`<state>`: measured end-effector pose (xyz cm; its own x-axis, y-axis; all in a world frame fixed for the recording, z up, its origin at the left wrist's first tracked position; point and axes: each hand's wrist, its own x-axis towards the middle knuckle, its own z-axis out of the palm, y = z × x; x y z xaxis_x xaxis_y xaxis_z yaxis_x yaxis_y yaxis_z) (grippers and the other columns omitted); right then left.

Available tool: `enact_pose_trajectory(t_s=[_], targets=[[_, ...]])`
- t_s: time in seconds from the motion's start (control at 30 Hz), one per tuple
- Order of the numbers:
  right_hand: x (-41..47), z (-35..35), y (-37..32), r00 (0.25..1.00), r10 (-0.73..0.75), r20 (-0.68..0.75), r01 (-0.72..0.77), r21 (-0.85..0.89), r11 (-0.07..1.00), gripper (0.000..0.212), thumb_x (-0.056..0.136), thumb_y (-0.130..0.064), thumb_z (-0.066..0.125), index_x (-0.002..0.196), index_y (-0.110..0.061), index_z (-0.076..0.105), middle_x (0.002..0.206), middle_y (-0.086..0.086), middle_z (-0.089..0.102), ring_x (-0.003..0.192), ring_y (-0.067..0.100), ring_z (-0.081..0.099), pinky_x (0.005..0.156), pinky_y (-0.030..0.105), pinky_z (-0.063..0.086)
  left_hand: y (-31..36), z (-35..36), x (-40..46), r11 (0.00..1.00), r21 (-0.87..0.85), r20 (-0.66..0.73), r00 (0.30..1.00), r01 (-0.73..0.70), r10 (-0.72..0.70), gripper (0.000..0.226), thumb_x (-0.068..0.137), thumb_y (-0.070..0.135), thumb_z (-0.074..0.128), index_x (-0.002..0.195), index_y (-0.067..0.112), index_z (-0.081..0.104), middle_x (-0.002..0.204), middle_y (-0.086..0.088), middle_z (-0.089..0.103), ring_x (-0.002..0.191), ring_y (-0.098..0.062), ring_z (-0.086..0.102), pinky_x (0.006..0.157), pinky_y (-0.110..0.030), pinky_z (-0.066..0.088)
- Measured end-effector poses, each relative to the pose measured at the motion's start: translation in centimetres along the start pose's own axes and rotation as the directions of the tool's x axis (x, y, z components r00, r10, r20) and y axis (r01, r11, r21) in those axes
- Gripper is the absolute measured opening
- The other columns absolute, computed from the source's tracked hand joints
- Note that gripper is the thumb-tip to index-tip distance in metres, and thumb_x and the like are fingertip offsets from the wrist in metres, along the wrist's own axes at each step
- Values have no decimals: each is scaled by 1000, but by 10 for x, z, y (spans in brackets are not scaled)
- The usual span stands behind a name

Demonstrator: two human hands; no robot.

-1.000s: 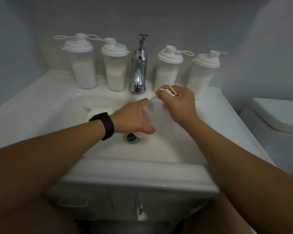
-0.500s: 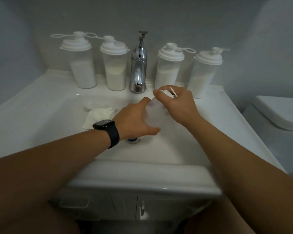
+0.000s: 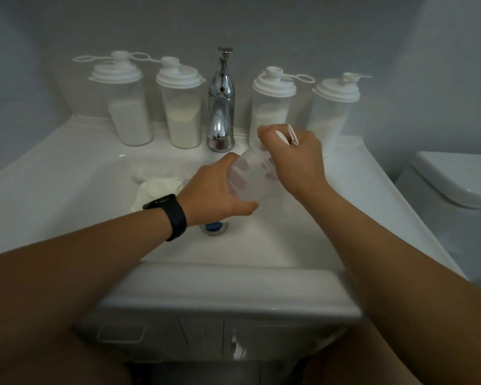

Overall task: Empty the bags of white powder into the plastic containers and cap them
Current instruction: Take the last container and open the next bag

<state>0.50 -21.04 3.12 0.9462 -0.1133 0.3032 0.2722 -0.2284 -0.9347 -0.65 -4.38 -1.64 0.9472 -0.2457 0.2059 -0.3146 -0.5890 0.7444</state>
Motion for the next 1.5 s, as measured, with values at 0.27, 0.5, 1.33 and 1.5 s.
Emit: enact_pose_trajectory(t_s=[0.27,0.5,1.33,1.5], targets=[[5,-10,1,955,282,93,-297,296,908,31,94,-39,65,100,-10,75,91,11,75,75,25,74,66,39,62,-19,-13,9,1000,-12,72,997,-27,28,76,72,35,93,134,38,50,115,18,66,102,6,63,82,-9,50],[19,-38,0,997,45,-68,-55,-147,988,54,92,-63,57,94,-11,71,87,6,73,75,22,73,70,45,63,-22,-9,16,997,-67,176,984,23,-10,72,69,50,91,124,50,46,126,24,58,114,12,56,99,-16,47],[4,-42,37,993,25,-116,-118,-951,286,74,81,-47,72,139,-23,34,137,10,31,129,35,32,110,52,23,-34,-45,4,982,34,341,922,185,-185,79,76,27,91,140,35,46,127,8,57,117,-9,59,98,-27,52],[-8,-22,38,999,43,26,12,-957,290,44,90,-42,60,125,-19,49,123,8,51,118,32,47,101,46,34,-38,-71,4,979,88,-7,983,185,-185,29,95,14,65,116,33,61,106,9,63,92,-10,61,72,-17,46]])
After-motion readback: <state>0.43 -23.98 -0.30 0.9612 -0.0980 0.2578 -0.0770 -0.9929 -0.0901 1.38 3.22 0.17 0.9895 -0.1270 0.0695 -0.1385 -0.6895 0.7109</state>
